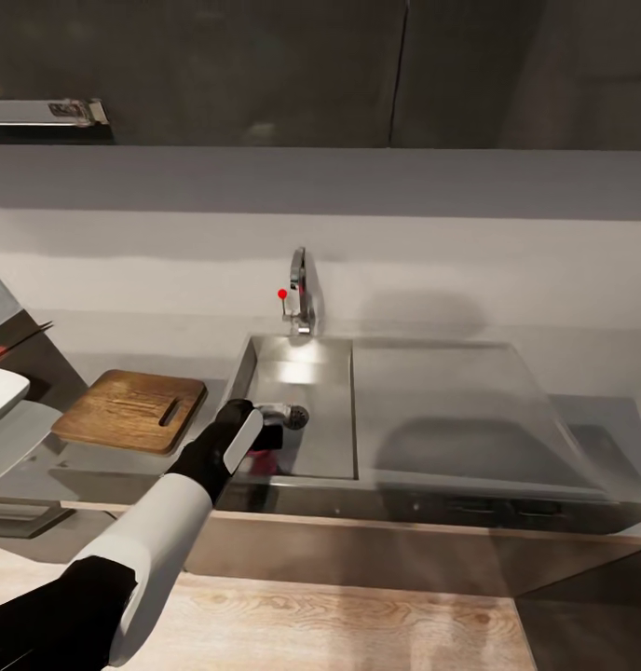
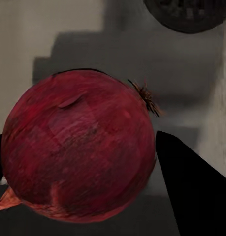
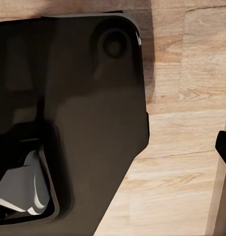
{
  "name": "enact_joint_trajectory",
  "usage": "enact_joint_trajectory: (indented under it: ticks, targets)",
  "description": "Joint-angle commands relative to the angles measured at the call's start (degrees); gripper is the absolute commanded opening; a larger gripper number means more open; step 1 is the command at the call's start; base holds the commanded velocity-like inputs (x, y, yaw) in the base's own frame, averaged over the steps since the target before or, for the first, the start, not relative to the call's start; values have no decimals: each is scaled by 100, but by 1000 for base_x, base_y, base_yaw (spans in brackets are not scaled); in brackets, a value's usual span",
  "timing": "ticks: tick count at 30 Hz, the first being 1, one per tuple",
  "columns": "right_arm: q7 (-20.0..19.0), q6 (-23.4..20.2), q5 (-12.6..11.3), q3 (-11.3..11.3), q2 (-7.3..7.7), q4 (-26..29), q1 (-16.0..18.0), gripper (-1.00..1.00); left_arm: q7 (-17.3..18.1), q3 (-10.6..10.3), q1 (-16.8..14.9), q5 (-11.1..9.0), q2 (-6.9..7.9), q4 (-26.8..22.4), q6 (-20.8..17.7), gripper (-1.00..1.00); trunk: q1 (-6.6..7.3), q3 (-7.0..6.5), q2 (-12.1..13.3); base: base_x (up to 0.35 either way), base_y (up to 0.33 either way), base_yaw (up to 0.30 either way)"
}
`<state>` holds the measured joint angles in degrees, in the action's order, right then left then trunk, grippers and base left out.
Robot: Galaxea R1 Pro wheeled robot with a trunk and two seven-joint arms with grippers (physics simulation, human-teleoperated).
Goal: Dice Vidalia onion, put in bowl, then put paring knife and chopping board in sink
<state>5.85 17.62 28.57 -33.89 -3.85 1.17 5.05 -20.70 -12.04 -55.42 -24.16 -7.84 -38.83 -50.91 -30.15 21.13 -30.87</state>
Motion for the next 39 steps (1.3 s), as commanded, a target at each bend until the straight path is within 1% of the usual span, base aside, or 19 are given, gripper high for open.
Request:
enact_joint_trajectory:
  ticks: [1,4,5,7,11,14,15,23,28,39]
  targets:
    - [30,13,61,-39,1,-3,2,100,-48,-18,-3,-53,3,-182,-49,-100,-2,-1,-7,0,0,0]
    - [30,13,61,-39,-1,-3,2,100,-48,-18,-3,-53,2,-613,-343,-100,-2,-28,-7,0,0,0]
    - [30,13,61,-39,-1,-3,3,100,-48,-18,-3,-53,2,-796,-467,-100,-2,-37,-7,0,0,0]
    - [30,13,61,-39,0,-3,2,100,-48,-26,-3,-54,7,-1195,-600,-100,-2,-55,-7,0,0,0]
    - [30,13,61,-39,5,-3,2,100,-48,-43,-3,-54,10,-1814,-686,-100,-2,-91,-7,0,0,0]
    - [30,13,61,-39,6,-1,2,100,-48,-52,-3,-54,12,-2071,-707,-100,-2,-118,-7,0,0,0]
    - [30,13,61,-39,7,1,3,100,-48,-61,-3,-56,12,-2258,-719,-100,-2,-127,-7,0,0,0]
    - [22,13,61,-39,14,6,4,100,-48,-70,-3,-46,19,-2559,-719,-100,-2,-199,-7,0,41,0]
    - [21,13,61,-42,16,6,-1,100,-48,-71,4,-45,20,-2737,-723,-100,-2,-245,-7,0,264,0]
    - [13,18,52,-48,49,15,4,100,-44,-77,36,-53,28,-3339,-727,-100,-2,-344,-7,0,300,0]
